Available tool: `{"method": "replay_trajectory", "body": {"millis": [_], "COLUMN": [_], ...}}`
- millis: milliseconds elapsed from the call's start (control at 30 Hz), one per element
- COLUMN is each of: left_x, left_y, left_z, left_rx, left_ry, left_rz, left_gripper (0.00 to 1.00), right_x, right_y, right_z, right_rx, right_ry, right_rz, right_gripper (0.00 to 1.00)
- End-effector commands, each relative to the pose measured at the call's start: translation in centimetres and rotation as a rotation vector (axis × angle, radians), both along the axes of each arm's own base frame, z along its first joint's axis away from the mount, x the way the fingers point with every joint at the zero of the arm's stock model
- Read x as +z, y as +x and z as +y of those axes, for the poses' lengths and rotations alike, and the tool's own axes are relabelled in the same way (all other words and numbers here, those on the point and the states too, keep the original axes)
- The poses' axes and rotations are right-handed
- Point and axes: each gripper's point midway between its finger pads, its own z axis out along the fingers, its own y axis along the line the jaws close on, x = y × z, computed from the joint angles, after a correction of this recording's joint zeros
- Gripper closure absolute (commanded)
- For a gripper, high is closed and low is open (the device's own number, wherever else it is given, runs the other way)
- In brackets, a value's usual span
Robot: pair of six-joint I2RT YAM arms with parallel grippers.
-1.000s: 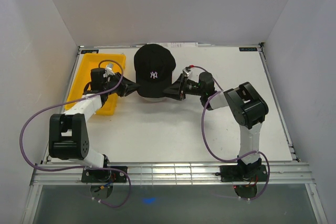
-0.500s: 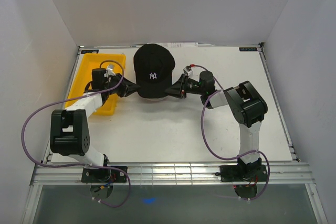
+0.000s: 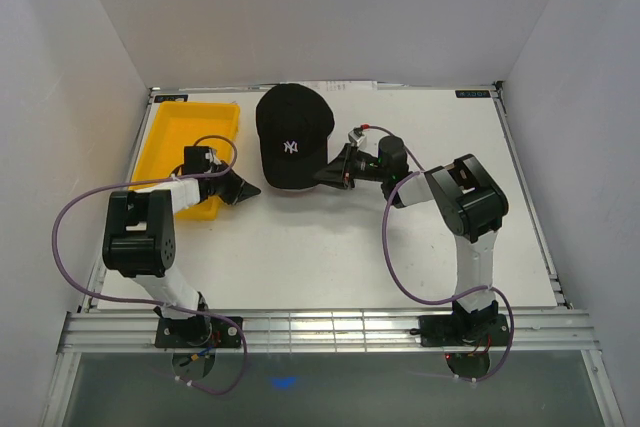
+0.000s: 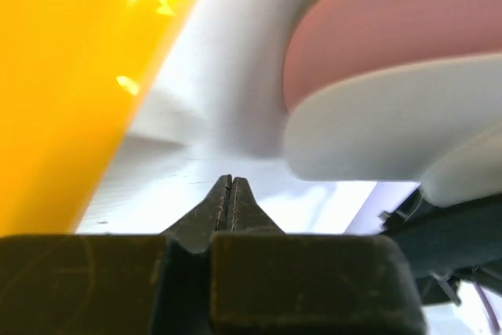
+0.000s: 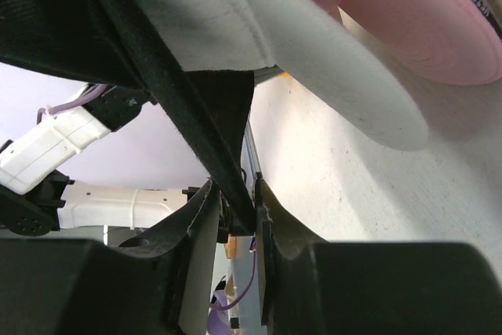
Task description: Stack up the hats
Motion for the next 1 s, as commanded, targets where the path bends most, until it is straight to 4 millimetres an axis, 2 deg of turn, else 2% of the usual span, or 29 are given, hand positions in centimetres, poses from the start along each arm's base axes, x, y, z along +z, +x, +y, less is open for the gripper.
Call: {"method": "replay_trajectory", "body": {"millis": [0,200,367,500,667,967], "left_x": [-2.3,-2.0,-0.8,1.0,3.9,7.9], "left_y": [-1.4,-1.2,-0.8,-0.4,0.1,0.5], "left_z": [1.3,1.3,1.0,0.7,-0.2,0.0], "left_rx": [0.043,0.049,0.046,0.028,-0.031,-0.041], "left_ry": [0.071,0.064,0.045,0.023,-0.017,0.011], "left_rz": [0.086,0.072,0.043,-0.009,-0.09,-0.174], "left_gripper": [1.0,1.0,1.0,1.0,1.0,1.0], "right_x": [-3.3,-4.4,-5.8,-6.7,-8.8,-10.4], "right_y": [0.3,0.2,-0.1,0.0,0.5,0.7], "right_z": [-0.1,-0.3,-0.6,-0.7,-1.1,-1.5], "right_rx": [-0.025,-0.028,-0.035,-0.045,-0.063,-0.074], "right_ry": [-0.069,-0.084,-0.118,-0.141,-0.253,-0.322], "right_rz": [0.069,0.099,0.126,0.145,0.161,0.176], "right_gripper": [0.85,0.88,0.92,0.92,0.92,0.92]}}
